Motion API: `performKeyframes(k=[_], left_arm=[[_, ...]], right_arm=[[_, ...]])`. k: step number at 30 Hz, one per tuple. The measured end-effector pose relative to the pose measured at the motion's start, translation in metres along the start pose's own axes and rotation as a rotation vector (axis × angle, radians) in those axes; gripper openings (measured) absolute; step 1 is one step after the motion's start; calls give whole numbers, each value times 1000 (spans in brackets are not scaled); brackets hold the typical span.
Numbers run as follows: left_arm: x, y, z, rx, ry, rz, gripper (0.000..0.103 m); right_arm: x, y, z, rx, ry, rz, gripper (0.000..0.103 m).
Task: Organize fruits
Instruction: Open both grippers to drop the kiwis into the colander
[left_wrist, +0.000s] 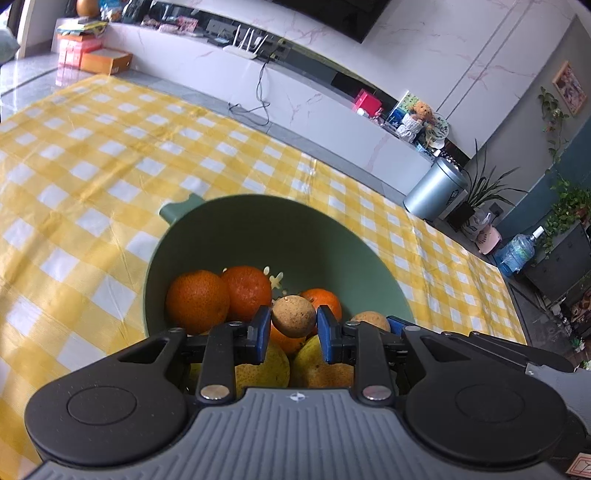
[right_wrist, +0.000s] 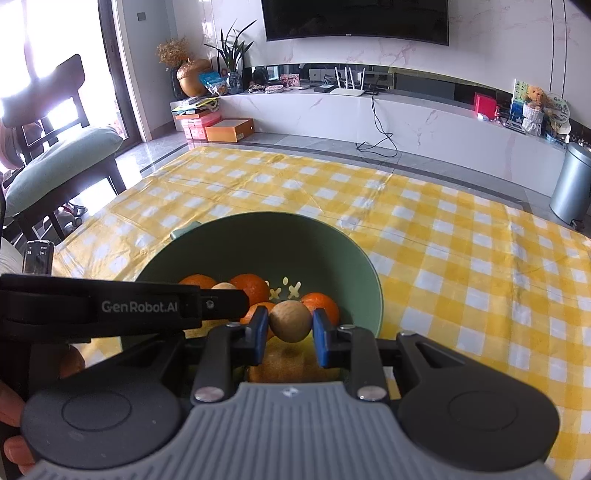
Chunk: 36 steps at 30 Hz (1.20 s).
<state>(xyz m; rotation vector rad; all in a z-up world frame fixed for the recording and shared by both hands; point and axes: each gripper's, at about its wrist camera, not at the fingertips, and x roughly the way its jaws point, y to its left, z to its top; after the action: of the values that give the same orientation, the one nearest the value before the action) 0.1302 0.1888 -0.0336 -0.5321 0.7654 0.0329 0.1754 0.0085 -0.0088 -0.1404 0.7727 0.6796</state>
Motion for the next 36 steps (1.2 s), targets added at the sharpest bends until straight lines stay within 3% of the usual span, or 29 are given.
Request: performKeyframes(k=[7,12,21,28,36], left_arm=[[5,4,0,-32,-1,-18,31],[6,4,-1,-34,-4,-26,43],[1,0,-3,-24,-22,-23,48],[-16,-26,-11,93,-67,-55,49],[-34,-68,-35,299,-74,-123,54]], right_arm=[[11,-10,-2,38,12,29,22],[13,-12,-2,50,13,28,23],[6,-13,-5,40,5,27,27],[-26,-15,-12,4,-40,-36,35],[-71,-36,-37,65,-78,-110,42]])
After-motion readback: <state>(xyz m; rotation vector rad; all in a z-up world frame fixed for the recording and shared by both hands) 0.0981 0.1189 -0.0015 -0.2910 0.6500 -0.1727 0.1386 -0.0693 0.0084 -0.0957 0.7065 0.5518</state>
